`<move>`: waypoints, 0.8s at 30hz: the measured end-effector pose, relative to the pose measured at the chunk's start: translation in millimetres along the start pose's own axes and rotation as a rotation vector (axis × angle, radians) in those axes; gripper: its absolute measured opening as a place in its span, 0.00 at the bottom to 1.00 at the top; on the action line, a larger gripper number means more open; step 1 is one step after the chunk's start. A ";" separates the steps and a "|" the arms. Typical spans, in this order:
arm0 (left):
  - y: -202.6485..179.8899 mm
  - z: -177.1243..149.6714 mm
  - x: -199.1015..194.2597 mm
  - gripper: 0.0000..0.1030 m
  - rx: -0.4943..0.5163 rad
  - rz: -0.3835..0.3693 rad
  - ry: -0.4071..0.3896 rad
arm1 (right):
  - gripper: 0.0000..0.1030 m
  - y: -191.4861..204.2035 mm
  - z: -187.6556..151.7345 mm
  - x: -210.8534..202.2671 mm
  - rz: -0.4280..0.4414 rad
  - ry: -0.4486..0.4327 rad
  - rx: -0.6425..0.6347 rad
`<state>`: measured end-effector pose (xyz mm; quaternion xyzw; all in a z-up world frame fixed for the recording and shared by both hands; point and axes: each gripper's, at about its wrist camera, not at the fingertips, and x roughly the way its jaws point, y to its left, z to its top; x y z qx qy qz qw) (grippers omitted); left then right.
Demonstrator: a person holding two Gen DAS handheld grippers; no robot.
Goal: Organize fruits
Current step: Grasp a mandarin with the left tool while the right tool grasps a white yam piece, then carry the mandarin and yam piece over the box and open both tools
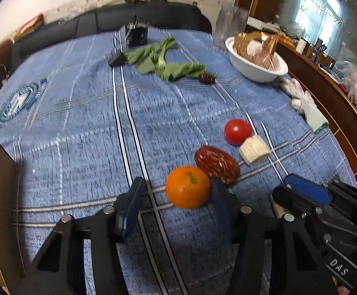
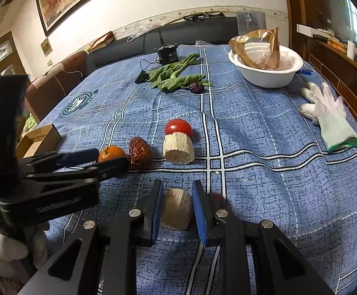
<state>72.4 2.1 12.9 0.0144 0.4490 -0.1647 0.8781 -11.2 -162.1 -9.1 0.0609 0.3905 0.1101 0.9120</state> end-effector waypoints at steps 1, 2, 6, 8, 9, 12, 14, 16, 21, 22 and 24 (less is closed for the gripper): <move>-0.4 -0.7 0.4 0.43 0.001 -0.014 0.004 | 0.25 0.6 -0.2 0.0 -0.003 -0.001 -0.005; -2.5 -1.4 0.5 0.37 0.008 -0.016 -0.001 | 0.25 1.8 -0.4 0.1 -0.007 -0.002 -0.012; -9.1 -4.6 -2.2 0.31 0.028 0.002 -0.002 | 0.25 2.8 -0.7 -0.1 -0.013 -0.006 -0.020; -7.9 -6.5 -5.7 0.31 0.014 0.000 0.002 | 0.25 1.9 -0.9 -1.8 -0.010 -0.010 -0.013; -6.4 -7.4 -8.2 0.31 0.005 -0.001 0.003 | 0.24 1.8 -0.9 -2.9 -0.008 -0.013 -0.012; -2.5 -11.2 -21.6 0.31 -0.022 -0.006 -0.007 | 0.24 1.7 -0.1 -9.9 0.014 -0.041 -0.004; 0.2 -15.1 -33.6 0.31 -0.042 -0.011 -0.021 | 0.23 1.1 0.3 -13.9 0.033 -0.058 0.004; 3.2 -20.9 -48.6 0.32 -0.063 -0.021 -0.041 | 0.23 0.2 0.4 -16.4 0.051 -0.068 0.014; 12.7 -37.0 -80.3 0.32 -0.104 -0.016 -0.088 | 0.22 -11.5 1.4 -14.7 0.170 -0.046 0.102; 15.0 -40.2 -85.6 0.32 -0.114 -0.012 -0.094 | 0.22 -16.2 1.4 -14.0 0.201 -0.040 0.131; 20.9 -47.0 -96.1 0.32 -0.140 -0.009 -0.107 | 0.22 -28.4 1.4 -12.8 0.264 -0.033 0.201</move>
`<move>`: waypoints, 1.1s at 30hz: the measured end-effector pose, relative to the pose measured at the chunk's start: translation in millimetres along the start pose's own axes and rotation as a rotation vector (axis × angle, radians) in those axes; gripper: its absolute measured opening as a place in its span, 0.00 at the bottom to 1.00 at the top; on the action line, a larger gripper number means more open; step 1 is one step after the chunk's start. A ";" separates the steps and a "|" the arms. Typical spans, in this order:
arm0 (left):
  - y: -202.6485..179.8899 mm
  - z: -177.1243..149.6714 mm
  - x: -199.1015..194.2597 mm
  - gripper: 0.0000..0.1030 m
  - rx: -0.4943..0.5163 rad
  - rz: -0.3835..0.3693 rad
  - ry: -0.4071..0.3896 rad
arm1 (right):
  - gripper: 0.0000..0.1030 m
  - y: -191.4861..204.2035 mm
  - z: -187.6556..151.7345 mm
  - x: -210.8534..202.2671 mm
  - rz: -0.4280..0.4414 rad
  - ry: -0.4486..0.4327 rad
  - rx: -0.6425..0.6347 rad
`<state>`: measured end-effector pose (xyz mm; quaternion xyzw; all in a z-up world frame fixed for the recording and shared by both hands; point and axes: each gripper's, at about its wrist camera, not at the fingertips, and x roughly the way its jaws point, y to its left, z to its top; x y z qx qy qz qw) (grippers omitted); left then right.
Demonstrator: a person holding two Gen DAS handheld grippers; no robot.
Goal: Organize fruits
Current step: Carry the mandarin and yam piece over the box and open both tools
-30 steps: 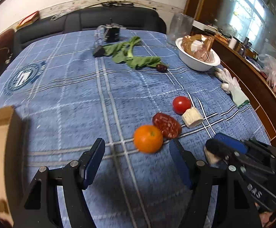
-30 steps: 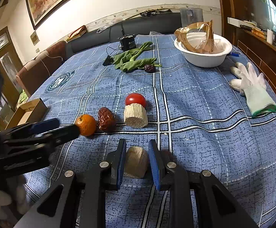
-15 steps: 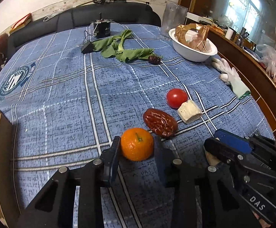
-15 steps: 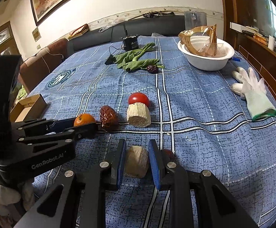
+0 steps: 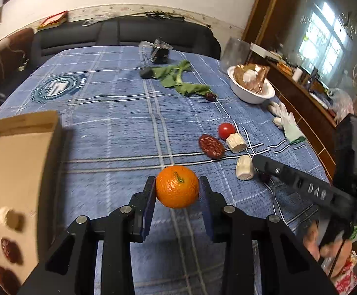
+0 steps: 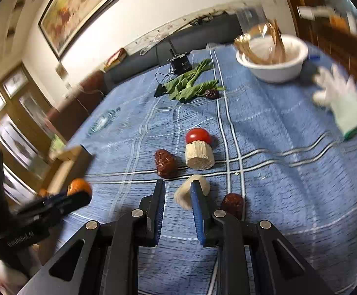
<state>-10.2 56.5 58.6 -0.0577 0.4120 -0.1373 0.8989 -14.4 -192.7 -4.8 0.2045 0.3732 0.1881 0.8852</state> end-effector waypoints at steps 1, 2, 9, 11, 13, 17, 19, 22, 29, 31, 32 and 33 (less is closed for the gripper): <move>3.6 -2.3 -4.7 0.32 -0.014 -0.001 -0.006 | 0.22 -2.9 0.4 -0.5 0.014 0.000 0.021; 9.0 -4.8 -9.8 0.32 -0.033 -0.002 -0.011 | 0.22 -8.9 0.9 -1.1 0.036 0.000 0.056; 32.1 -17.2 -28.5 0.32 -0.100 0.008 -0.028 | 0.24 -3.0 3.8 0.5 -0.025 -0.015 0.034; 36.8 -19.0 -35.2 0.32 -0.109 0.011 -0.039 | 0.25 10.4 5.0 5.3 -0.072 0.001 -0.024; 38.9 -19.7 -40.9 0.32 -0.111 0.015 -0.051 | 0.27 20.3 4.7 14.4 -0.127 0.034 -0.084; 43.9 -24.1 -52.8 0.32 -0.112 0.029 -0.072 | 0.31 36.1 -0.3 28.5 -0.293 0.060 -0.192; 47.5 -25.9 -55.6 0.32 -0.116 0.034 -0.074 | 0.31 36.9 -2.2 30.2 -0.310 0.055 -0.198; 56.0 -29.4 -57.9 0.32 -0.137 0.037 -0.071 | 0.31 38.3 -2.3 30.9 -0.329 0.055 -0.204; 76.3 -33.5 -65.9 0.32 -0.211 0.020 -0.069 | 0.30 40.6 -4.3 27.6 -0.315 0.079 -0.204; 79.5 -34.2 -70.7 0.32 -0.214 0.028 -0.080 | 0.30 41.6 -4.5 24.1 -0.286 0.082 -0.178; 82.1 -35.2 -73.9 0.32 -0.216 0.034 -0.087 | 0.30 43.4 -4.2 20.9 -0.265 0.082 -0.163; 84.3 -35.8 -76.4 0.32 -0.217 0.041 -0.092 | 0.30 46.0 -4.0 18.6 -0.252 0.080 -0.155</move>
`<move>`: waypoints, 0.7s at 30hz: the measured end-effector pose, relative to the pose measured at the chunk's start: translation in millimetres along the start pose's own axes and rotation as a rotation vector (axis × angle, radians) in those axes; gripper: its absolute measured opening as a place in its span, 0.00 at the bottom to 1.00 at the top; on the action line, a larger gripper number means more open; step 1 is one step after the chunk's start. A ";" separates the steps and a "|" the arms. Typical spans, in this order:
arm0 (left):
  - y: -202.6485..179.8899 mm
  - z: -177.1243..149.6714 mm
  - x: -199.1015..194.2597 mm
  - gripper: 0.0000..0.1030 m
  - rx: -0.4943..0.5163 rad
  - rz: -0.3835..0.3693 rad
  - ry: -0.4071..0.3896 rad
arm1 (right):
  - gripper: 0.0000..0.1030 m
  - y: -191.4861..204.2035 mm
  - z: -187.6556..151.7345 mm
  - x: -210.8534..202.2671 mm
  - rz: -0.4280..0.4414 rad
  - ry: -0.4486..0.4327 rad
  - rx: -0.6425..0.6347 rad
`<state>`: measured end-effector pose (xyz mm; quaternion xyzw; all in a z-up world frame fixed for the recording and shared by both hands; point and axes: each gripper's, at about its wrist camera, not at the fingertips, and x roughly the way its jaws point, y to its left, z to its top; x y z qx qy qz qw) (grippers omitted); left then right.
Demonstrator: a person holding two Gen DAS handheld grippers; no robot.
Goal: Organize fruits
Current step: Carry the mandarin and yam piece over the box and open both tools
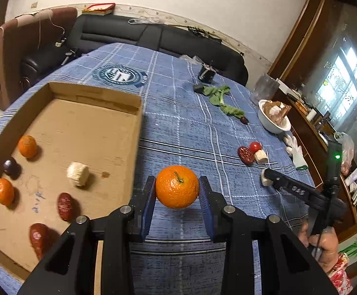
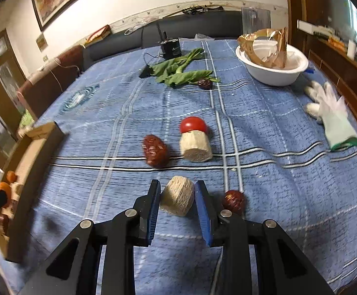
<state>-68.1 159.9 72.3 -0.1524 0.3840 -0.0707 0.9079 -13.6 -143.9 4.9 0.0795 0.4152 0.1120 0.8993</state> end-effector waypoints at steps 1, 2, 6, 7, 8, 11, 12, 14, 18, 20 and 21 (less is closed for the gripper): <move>2.1 0.2 -1.9 0.32 -0.001 0.006 -0.004 | 0.30 2.9 0.6 -4.0 0.015 -0.003 0.004; 5.9 0.5 -4.5 0.32 -0.004 0.013 -0.010 | 0.30 7.7 1.6 -8.7 0.032 -0.007 0.004; 27.1 2.4 -15.2 0.32 -0.029 0.044 -0.029 | 0.30 34.4 4.7 -24.0 0.092 -0.021 -0.024; 32.9 2.9 -18.0 0.32 -0.038 0.053 -0.035 | 0.30 43.5 5.3 -26.8 0.108 -0.024 -0.036; 40.2 3.3 -21.3 0.32 -0.050 0.063 -0.041 | 0.30 54.6 5.9 -29.4 0.125 -0.028 -0.053; 63.6 3.7 -29.1 0.32 -0.094 0.090 -0.054 | 0.31 84.9 2.1 -31.4 0.169 -0.026 -0.095; 69.9 3.6 -30.8 0.32 -0.107 0.096 -0.055 | 0.31 94.2 1.0 -29.7 0.185 -0.020 -0.105; 84.5 2.4 -34.4 0.32 -0.137 0.109 -0.056 | 0.31 116.1 -1.9 -25.3 0.223 -0.003 -0.130; 101.2 -1.1 -39.7 0.32 -0.159 0.117 -0.055 | 0.31 157.1 -4.7 -15.2 0.277 0.031 -0.185; 106.6 -2.4 -40.0 0.32 -0.161 0.117 -0.052 | 0.31 174.4 -5.3 -10.4 0.301 0.047 -0.207; 108.7 -1.6 -39.6 0.32 -0.162 0.116 -0.049 | 0.31 180.3 -4.7 -8.9 0.308 0.052 -0.213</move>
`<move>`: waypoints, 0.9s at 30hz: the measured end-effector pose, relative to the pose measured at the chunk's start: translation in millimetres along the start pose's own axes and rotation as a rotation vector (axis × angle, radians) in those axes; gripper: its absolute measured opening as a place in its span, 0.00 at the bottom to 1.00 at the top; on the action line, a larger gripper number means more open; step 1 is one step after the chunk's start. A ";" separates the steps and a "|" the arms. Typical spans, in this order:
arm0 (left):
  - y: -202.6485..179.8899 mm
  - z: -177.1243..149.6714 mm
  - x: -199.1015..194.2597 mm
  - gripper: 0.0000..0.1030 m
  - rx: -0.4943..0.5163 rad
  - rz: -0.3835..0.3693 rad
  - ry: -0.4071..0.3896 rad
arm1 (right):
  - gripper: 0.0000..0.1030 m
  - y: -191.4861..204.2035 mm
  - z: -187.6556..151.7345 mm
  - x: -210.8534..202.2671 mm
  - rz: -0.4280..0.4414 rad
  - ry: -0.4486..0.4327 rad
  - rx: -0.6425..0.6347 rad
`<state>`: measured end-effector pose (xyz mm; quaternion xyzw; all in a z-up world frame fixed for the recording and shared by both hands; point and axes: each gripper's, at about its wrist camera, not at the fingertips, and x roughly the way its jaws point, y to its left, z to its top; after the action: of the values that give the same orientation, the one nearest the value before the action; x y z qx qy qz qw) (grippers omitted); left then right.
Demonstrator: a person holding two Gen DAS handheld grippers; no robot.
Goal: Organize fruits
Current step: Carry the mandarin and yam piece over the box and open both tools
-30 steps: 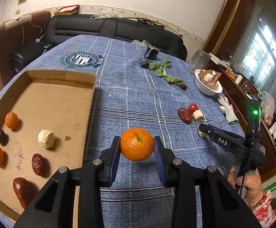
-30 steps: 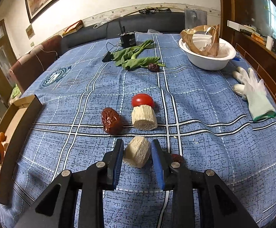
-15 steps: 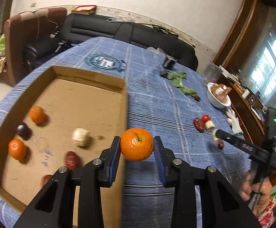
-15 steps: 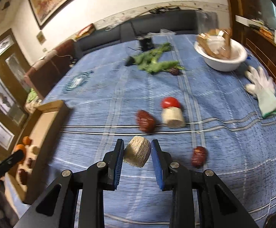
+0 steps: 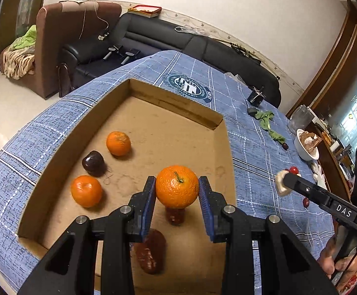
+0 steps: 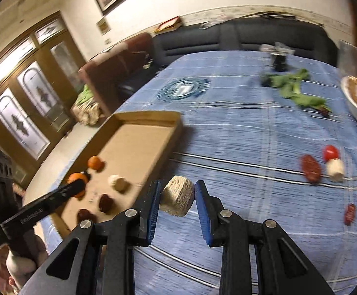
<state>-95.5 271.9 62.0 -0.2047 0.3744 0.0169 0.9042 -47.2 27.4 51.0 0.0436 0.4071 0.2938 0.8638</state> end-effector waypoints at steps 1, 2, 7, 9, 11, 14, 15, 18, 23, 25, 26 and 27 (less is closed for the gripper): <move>2.4 3.6 1.6 0.32 -0.003 -0.002 0.006 | 0.31 7.3 2.7 5.0 0.009 0.007 -0.008; 3.5 9.0 3.1 0.32 -0.006 -0.004 0.011 | 0.31 14.0 5.9 10.1 0.015 0.012 -0.020; 6.4 51.9 17.8 0.32 0.034 0.035 0.032 | 0.31 42.3 20.6 32.5 0.032 0.014 -0.059; 5.8 67.8 31.6 0.32 0.068 0.075 0.053 | 0.31 52.1 27.7 45.8 0.029 0.018 -0.074; 7.9 79.9 46.5 0.32 0.089 0.110 0.076 | 0.31 61.2 32.5 61.1 0.016 0.027 -0.092; 16.5 93.9 68.9 0.32 0.088 0.133 0.120 | 0.31 69.1 36.9 83.3 0.002 0.050 -0.109; 20.4 97.4 76.6 0.32 0.079 0.140 0.138 | 0.31 70.8 37.9 88.9 -0.004 0.055 -0.114; 29.2 104.0 95.6 0.32 0.064 0.157 0.183 | 0.31 74.1 40.3 106.4 -0.027 0.075 -0.133; 35.6 105.0 112.5 0.32 0.057 0.167 0.237 | 0.31 77.2 39.8 127.6 -0.039 0.118 -0.150; 36.3 103.2 116.1 0.32 0.055 0.166 0.253 | 0.31 77.7 38.7 132.2 -0.040 0.131 -0.152; 36.5 101.8 117.4 0.32 0.055 0.169 0.259 | 0.31 77.5 38.0 134.4 -0.040 0.137 -0.154; 36.4 101.1 118.6 0.32 0.056 0.173 0.263 | 0.31 77.4 37.8 135.7 -0.042 0.139 -0.157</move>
<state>50.8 329.4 32.2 -0.1470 0.5062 0.0574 0.8479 11.1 171.0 8.5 -0.0530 0.4427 0.3090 0.8401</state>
